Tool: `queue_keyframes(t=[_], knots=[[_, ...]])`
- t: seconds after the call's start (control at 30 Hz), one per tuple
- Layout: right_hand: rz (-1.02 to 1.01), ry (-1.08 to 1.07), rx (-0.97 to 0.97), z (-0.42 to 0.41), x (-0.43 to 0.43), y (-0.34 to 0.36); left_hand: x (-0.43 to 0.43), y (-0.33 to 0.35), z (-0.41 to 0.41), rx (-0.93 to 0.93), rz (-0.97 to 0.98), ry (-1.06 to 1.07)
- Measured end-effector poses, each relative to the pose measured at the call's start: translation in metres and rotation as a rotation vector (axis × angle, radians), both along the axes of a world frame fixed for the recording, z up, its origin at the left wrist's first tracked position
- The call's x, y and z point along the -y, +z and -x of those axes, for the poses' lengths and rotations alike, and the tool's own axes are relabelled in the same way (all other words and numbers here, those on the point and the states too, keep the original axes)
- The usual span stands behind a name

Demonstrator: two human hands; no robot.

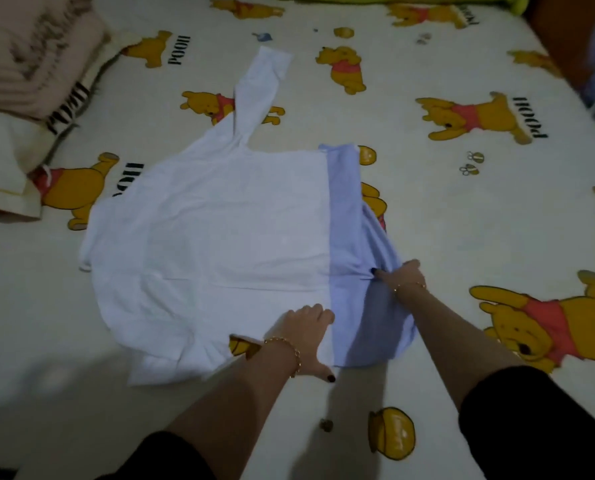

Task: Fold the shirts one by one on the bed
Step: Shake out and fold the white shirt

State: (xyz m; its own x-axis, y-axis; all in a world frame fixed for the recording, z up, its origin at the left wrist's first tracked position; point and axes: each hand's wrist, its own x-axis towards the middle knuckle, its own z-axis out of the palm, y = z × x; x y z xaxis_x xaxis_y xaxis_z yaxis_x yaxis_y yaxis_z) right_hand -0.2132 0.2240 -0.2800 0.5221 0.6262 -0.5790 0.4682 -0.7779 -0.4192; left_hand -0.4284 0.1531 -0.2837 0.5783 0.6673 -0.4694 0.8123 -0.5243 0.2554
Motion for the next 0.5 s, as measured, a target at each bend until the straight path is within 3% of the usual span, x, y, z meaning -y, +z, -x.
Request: queue_keyframes(t=[0.1,0.17,0.23,0.27,0.37,0.4,0.5], knots=[[-0.235,0.068,0.03,-0.01,0.006,0.003,-0.001,-0.007,-0.013,-0.088,-0.14,-0.101],[-0.488,-0.043,0.043,-0.02,0.019,0.013,-0.003,-0.005,-0.016,0.032,-0.13,-0.05],[-0.609,-0.174,0.07,-0.035,0.045,0.018,0.002,0.0,-0.016,0.21,-0.101,-0.034],[-0.542,-0.18,0.089,-0.043,0.059,0.012,0.008,0.003,-0.013,0.264,-0.095,-0.052],[-0.028,0.039,0.089,-0.067,0.096,-0.012,0.028,0.001,-0.005,0.211,-0.007,-0.103],[0.05,0.086,0.06,-0.073,0.102,-0.016,0.033,0.0,-0.003,0.172,0.03,-0.082],[0.018,0.136,0.0,-0.077,0.094,-0.01,0.031,0.002,-0.009,0.188,0.068,0.101]])
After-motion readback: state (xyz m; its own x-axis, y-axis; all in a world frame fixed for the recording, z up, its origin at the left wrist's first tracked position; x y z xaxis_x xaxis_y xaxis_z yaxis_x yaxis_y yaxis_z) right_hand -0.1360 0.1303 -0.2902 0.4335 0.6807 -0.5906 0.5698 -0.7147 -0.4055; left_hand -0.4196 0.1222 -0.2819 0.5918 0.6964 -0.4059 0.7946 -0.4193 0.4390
